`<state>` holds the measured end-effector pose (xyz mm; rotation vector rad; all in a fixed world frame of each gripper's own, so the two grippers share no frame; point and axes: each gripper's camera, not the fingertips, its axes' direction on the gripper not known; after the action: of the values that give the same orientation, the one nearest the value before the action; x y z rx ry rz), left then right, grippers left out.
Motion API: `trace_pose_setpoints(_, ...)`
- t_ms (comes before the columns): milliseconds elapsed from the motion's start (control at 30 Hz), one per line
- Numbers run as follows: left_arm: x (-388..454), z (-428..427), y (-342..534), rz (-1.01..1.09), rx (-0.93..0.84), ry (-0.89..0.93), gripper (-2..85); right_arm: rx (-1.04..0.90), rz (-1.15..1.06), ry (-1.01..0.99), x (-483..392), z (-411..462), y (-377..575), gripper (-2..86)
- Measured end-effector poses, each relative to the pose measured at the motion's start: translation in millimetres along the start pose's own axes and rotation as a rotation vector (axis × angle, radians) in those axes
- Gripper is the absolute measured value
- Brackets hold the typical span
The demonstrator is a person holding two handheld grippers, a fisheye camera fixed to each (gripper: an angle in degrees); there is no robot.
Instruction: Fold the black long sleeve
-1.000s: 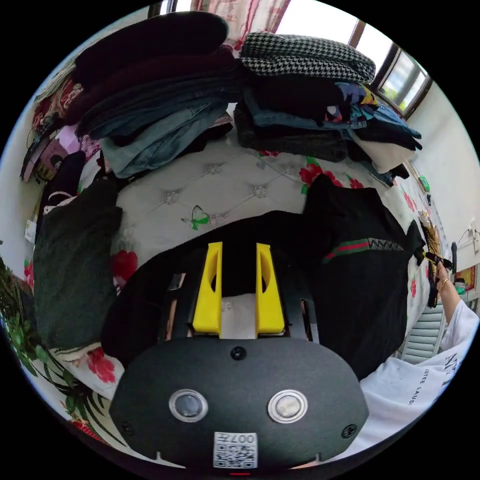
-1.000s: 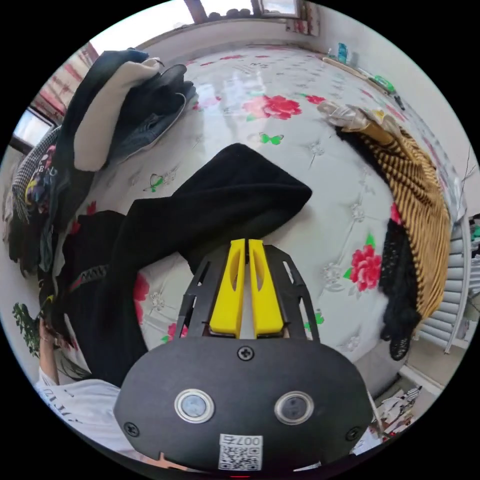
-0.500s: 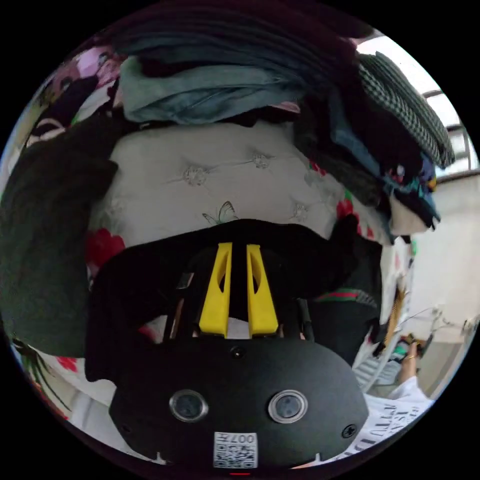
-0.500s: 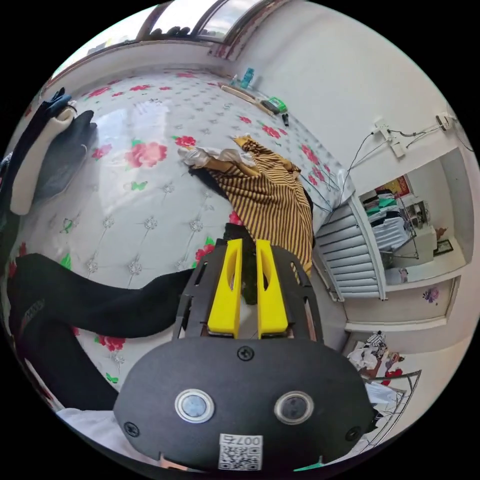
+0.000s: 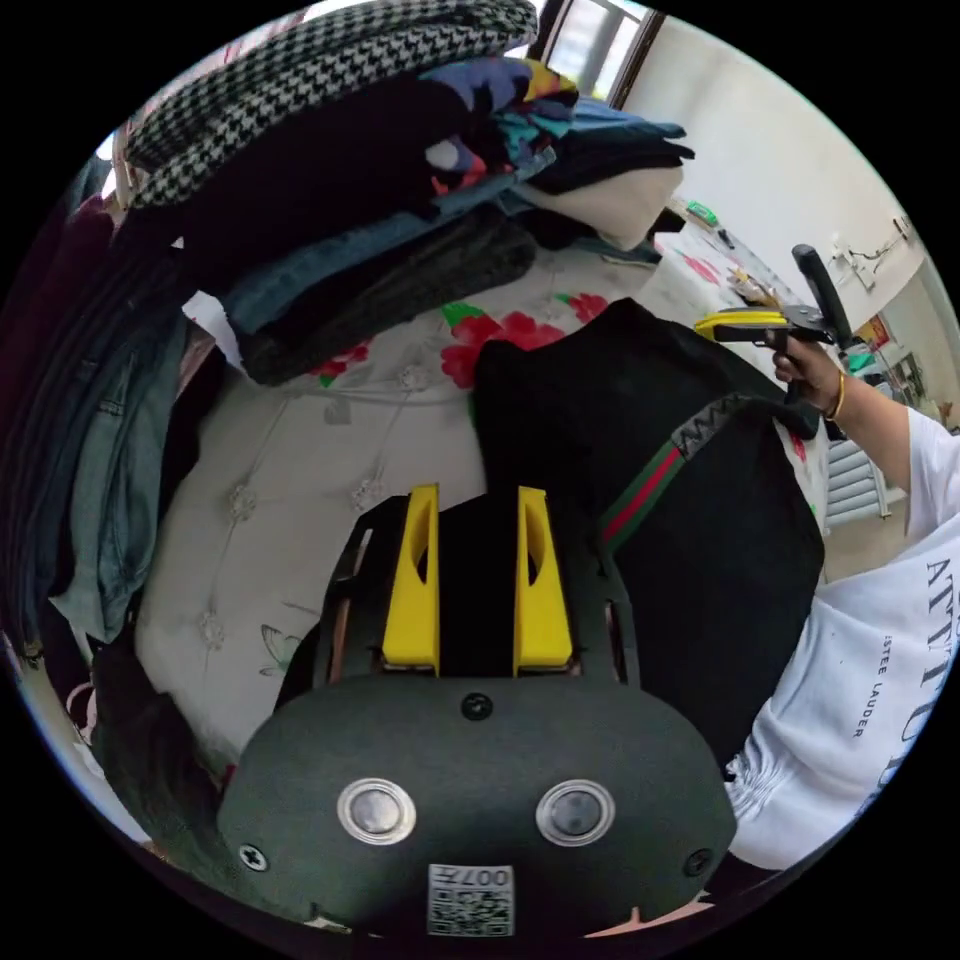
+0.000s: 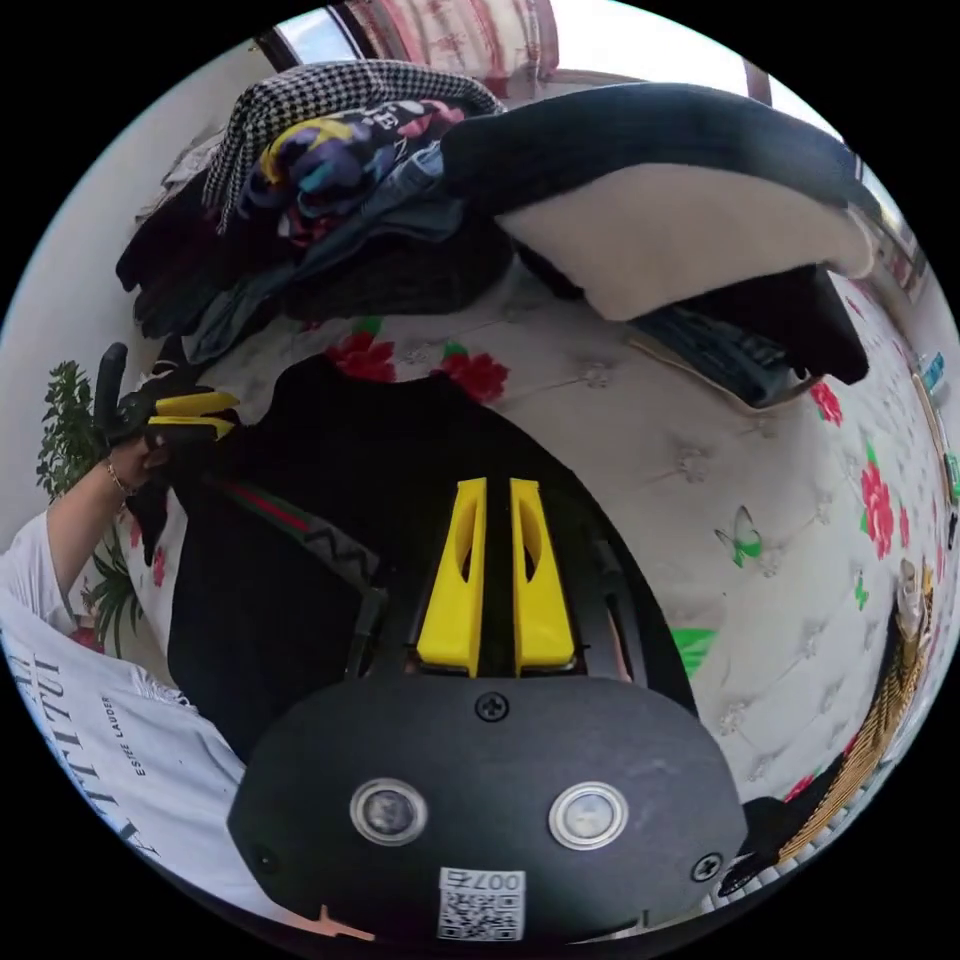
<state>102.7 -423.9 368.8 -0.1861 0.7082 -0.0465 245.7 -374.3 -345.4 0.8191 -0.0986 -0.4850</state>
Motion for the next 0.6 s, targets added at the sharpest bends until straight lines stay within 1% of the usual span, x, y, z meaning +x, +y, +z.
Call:
trace_pose_setpoints(33,-2.6,16.1,-0.2,-0.038,-0.078,-0.082,0.3,-0.037,-0.013,-0.012,-9.7,17.0,-8.0,1.4)
trace_pose_setpoints(67,-4.2,16.2,2.7,-0.034,-0.062,-0.088,0.0,-0.061,-0.018,-0.008,-13.3,25.3,-10.6,1.2)
trace_pose_setpoints(100,-17.7,8.4,11.8,-0.12,-0.026,-0.102,-0.5,-0.118,-0.016,0.049,-17.2,41.7,-12.6,0.7)
trace_pose_setpoints(133,-38.7,1.4,24.0,-0.239,-0.037,-0.138,-0.7,-0.057,-0.054,0.091,-20.1,38.7,-8.7,0.3)
trace_pose_setpoints(167,-50.9,-4.4,33.4,-0.313,-0.026,-0.164,-0.7,-0.064,-0.035,0.141,-17.4,40.5,-8.7,0.2)
trace_pose_setpoints(200,-77.4,-15.0,56.8,-0.451,0.008,-0.15,-0.8,-0.06,-0.052,0.126,-12.3,40.6,-9.0,0.0)
trace_pose_setpoints(233,-100.2,-22.9,79.8,-0.567,0.057,-0.087,-0.8,-0.06,-0.027,0.093,-3.7,40.4,-10.4,-0.1)
trace_pose_setpoints(300,-119.5,-28.3,100.0,-0.669,0.108,-0.003,-0.7,-0.061,0.021,0.051,6.7,40.7,-13.4,-0.2)
trace_pose_setpoints(367,-123.2,-37.1,107.9,-0.69,0.143,0.018,-0.3,-0.065,0.063,0.037,10.5,40.7,-15.1,-0.2)
trace_pose_setpoints(400,-120.7,-50.1,114.7,-0.722,0.172,-0.007,0.4,-0.07,0.101,0.014,13.2,39.2,-15.2,-0.2)
trace_pose_setpoints(467,-105.6,-78.8,129.7,-0.718,0.223,-0.072,2.8,-0.065,0.121,-0.029,13.6,28.9,-10.9,-0.3)
trace_pose_setpoints(533,-75.0,-117.4,168.2,-0.729,0.252,-0.191,6.8,0.081,0.104,-0.03,2.8,-6.7,15.0,-0.3)
trace_pose_setpoints(567,-66.0,-125.5,180.8,-0.735,0.253,-0.226,7.4,0.111,0.098,-0.032,-0.5,-15.2,23.3,-0.3)
trace_pose_setpoints(600,-46.8,-139.0,208.3,-0.749,0.246,-0.305,7.7,0.152,0.084,-0.045,-7.5,-29.5,40.9,-0.3)
